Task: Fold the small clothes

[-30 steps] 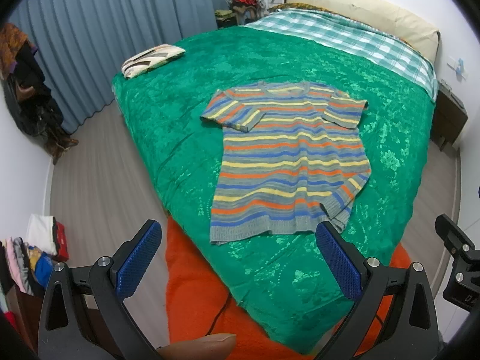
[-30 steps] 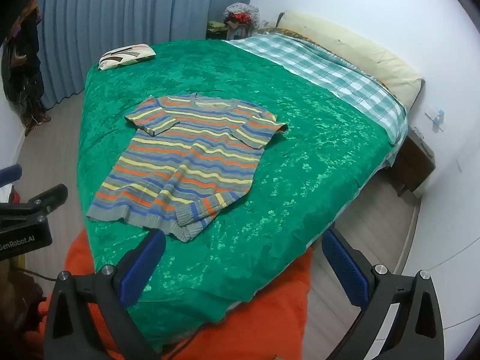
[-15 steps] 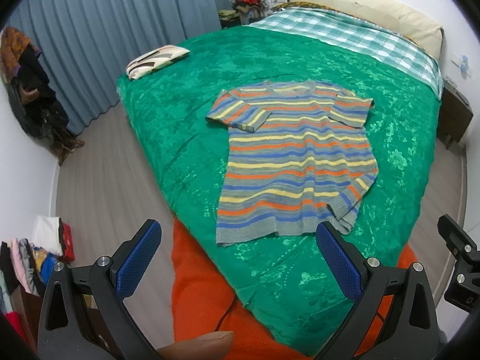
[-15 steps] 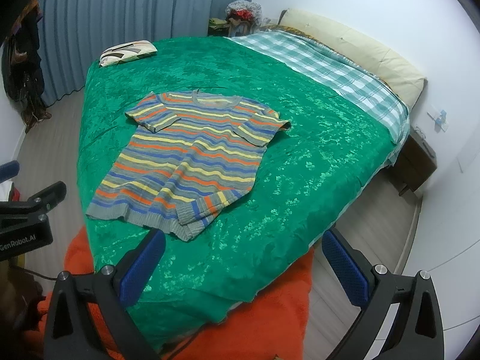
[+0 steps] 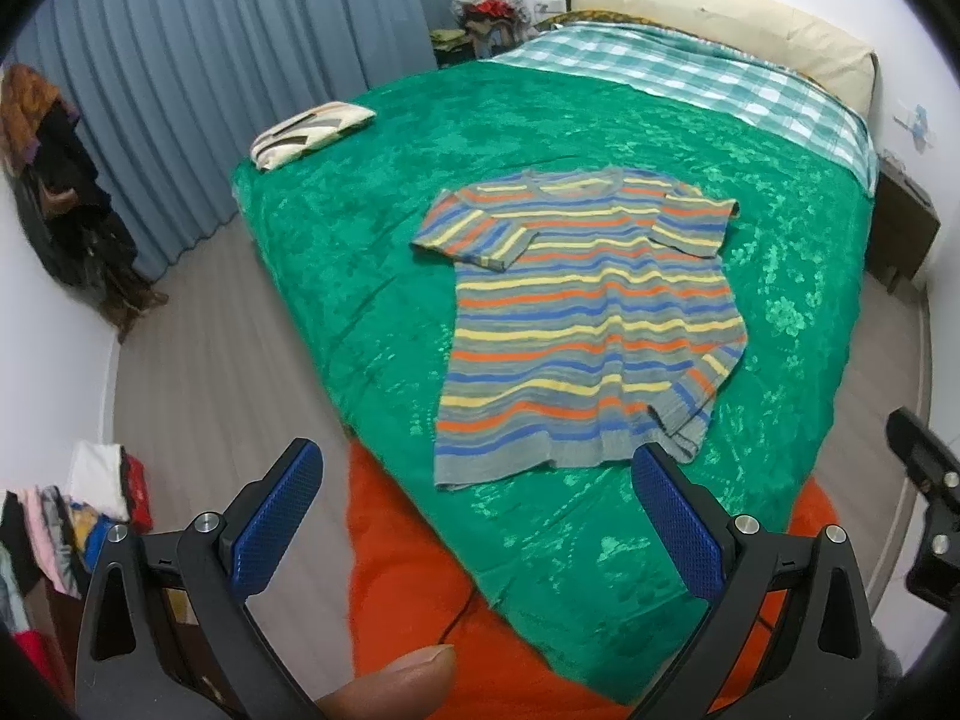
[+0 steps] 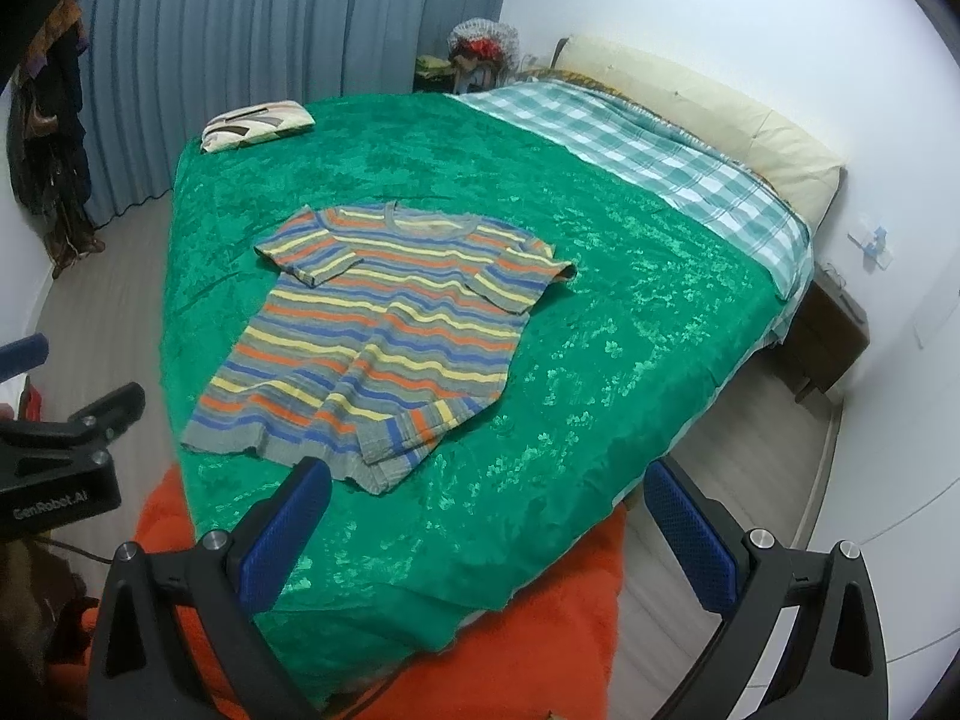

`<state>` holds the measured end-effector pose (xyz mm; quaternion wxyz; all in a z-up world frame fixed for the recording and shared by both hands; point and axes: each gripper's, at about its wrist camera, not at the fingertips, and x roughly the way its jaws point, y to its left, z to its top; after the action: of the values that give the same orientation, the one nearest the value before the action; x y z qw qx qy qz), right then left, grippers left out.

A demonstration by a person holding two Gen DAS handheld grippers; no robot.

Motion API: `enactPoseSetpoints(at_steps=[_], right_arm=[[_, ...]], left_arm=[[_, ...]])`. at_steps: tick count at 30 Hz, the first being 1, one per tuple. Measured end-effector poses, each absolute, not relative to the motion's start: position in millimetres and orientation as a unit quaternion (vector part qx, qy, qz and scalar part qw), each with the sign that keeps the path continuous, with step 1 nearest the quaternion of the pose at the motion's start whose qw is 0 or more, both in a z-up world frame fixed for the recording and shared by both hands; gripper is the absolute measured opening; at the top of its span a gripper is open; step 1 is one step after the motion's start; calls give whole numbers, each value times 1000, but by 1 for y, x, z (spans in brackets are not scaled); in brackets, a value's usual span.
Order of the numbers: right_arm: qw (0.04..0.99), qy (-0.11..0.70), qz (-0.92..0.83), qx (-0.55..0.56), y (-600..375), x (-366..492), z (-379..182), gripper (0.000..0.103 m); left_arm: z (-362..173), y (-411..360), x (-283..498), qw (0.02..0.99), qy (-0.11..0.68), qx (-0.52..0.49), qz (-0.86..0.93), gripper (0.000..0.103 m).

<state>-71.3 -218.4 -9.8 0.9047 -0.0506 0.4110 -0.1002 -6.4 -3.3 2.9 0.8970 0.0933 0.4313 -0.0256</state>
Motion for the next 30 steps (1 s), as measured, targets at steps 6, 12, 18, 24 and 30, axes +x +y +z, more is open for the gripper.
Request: enactPoseSetpoints(at_steps=[6, 12, 18, 24, 30], right_arm=[[912, 393, -107, -55, -210, -92, 7, 103], [917, 379, -105, -67, -199, -104, 18, 103], [922, 370, -93, -68, -194, -112, 22, 103], [933, 345, -83, -54, -206, -108, 29, 103], [929, 369, 21, 11, -240, -66, -26, 103]], left_arm=[[10, 6, -17, 902, 422, 82, -35, 103], [20, 14, -28, 912, 403, 69, -37, 103], [17, 22, -26, 907, 415, 53, -41, 103], [-7, 44, -9, 899, 436, 51, 9, 103], [-70, 68, 30, 877, 478, 45, -21, 103]])
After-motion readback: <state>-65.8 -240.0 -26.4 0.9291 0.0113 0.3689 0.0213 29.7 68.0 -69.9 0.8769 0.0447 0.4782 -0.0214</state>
